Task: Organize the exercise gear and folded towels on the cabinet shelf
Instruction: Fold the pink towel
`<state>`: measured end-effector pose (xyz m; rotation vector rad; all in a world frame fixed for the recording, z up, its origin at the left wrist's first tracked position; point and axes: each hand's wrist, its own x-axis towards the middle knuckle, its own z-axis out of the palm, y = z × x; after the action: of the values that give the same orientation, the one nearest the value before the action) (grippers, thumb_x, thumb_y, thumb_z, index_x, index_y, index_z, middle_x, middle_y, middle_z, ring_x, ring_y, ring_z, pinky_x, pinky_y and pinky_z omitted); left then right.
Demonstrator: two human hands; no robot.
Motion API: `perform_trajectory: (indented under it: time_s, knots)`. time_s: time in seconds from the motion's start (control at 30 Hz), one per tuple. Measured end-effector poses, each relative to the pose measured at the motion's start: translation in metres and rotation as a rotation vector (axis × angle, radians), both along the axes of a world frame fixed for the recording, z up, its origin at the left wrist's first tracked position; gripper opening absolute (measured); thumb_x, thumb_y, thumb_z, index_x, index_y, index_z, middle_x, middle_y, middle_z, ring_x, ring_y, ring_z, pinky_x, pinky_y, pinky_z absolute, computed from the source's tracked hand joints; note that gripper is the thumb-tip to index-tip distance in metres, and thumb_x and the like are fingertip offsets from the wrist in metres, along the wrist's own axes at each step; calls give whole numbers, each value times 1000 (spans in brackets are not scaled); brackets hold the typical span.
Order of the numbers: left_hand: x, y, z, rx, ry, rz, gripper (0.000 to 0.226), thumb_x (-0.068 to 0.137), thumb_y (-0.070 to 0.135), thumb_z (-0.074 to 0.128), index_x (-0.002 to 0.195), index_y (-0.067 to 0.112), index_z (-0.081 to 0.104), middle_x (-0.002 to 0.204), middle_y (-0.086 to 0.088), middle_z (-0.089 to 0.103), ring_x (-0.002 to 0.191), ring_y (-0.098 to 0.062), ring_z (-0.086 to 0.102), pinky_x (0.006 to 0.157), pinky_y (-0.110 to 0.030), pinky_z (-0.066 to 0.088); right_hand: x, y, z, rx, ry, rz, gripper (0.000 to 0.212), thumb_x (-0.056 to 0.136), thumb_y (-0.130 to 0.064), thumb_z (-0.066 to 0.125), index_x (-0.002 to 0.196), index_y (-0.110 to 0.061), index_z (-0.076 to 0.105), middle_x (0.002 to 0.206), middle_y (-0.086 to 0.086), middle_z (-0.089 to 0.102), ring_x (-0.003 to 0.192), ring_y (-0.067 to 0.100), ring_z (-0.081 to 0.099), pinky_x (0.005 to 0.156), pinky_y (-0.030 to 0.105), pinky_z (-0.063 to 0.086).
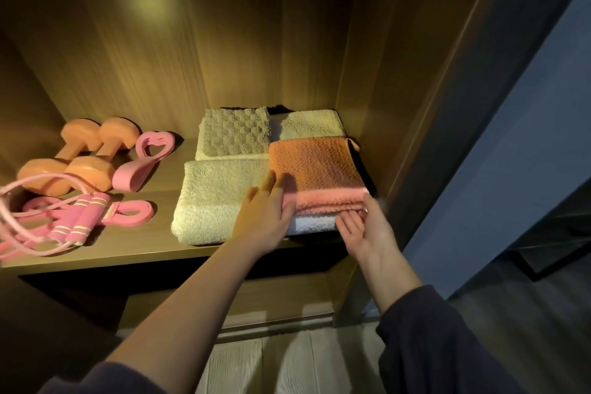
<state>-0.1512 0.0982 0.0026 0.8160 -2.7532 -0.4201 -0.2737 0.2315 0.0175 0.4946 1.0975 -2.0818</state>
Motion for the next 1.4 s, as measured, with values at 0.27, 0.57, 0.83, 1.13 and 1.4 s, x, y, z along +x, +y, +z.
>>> perform_trajectory:
  time_s: [0.27, 0.57, 0.83, 1.13, 1.4]
  knots:
    - [-4, -6, -2, -41, 28, -66, 72, 93, 57, 33, 156, 26, 14, 164, -2, 11, 150, -10, -7, 121, -45, 2, -4, -19, 11, 95, 30, -2, 34, 91, -17, 68, 122, -6, 58, 111, 12, 63, 114, 27, 60, 94, 36, 53]
    - [-18, 2, -3, -90, -36, -88, 72, 97, 51, 35, 157, 24, 6, 164, -6, 5, 151, -15, -5, 122, -47, 2, -11, -7, 2, 122, 66, -46, 8, 95, -13, 61, 103, -12, 59, 104, 10, 66, 101, 24, 65, 87, 36, 53]
    - [-12, 1, 1, -68, -24, -105, 70, 97, 60, 28, 156, 26, 11, 164, -6, 9, 151, -13, -1, 121, -48, 3, -6, 9, 5, 146, 101, 167, 22, 100, -28, 53, 105, -7, 57, 92, 12, 65, 96, 28, 66, 72, 38, 59]
    - [1, -10, 12, 5, -52, -169, 56, 102, 50, 26, 154, 33, 18, 163, -3, 14, 150, -11, 4, 121, -49, 8, -7, 4, 25, 690, 1319, 409, 25, 99, -19, 43, 93, -15, 67, 91, -2, 65, 82, 14, 59, 72, 30, 48]
    - [-25, -23, 14, -43, -191, -118, 59, 102, 49, 17, 157, 26, 12, 164, 4, -6, 147, -12, 20, 117, -42, 14, -52, -62, 26, 1325, 1599, 1261, 44, 101, -25, 29, 135, -7, 51, 140, 17, 52, 122, 37, 51, 94, 37, 39]
